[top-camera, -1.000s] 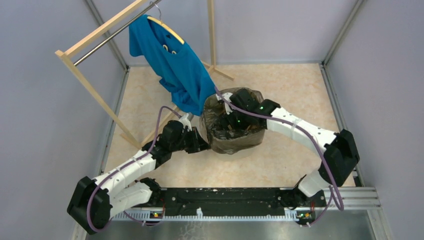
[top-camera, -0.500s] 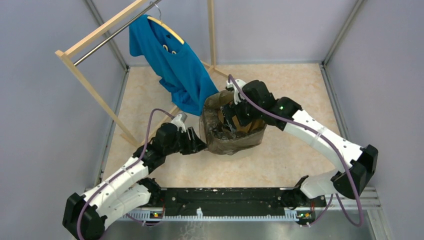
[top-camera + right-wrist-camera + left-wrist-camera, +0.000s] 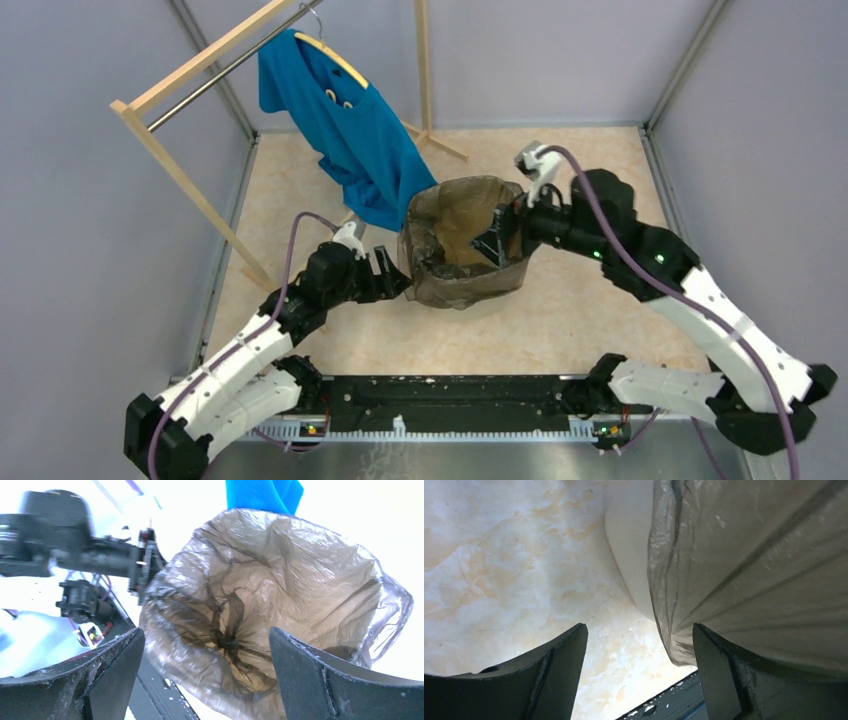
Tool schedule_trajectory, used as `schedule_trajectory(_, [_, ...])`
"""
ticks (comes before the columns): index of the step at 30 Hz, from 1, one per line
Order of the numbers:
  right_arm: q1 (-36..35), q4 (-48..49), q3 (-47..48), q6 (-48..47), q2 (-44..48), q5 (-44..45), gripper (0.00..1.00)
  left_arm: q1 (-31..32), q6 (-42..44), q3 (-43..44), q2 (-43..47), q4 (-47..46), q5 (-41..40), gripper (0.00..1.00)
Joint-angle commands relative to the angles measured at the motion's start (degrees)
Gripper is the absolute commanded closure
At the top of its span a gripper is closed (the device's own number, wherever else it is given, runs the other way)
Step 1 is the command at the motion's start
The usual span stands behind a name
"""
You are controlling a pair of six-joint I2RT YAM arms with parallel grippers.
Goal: Put the trash bags into the trash bin
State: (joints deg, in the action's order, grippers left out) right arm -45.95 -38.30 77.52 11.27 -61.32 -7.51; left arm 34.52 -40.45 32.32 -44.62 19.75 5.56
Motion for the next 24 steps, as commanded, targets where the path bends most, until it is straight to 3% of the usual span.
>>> schedule_trajectory(1, [-0.5, 6.7, -4.1, 1.9, 9.3, -3.8, 0.05, -0.1, 3.0, 3.4, -5.1, -3.6, -1.4, 0.15])
schedule_trajectory(11, [-0.5, 8.1, -9.9, -0.3, 22.4, -3.0, 0.01, 0.9, 2.6, 9.4, -22.5, -17.6, 8.5, 0.07])
schedule_trajectory(19, [-0.5, 4.0, -10.9, -1.4, 24.3, -0.2, 0.01, 12.6, 2.6, 25.0, -41.7, -23.8, 5.9, 0.01])
schedule_trajectory(24, [-0.5, 1.6, -10.5, -1.3, 23.6, -0.8, 0.01, 13.7, 3.4, 29.9, -47.8, -24.0, 6.1, 0.01])
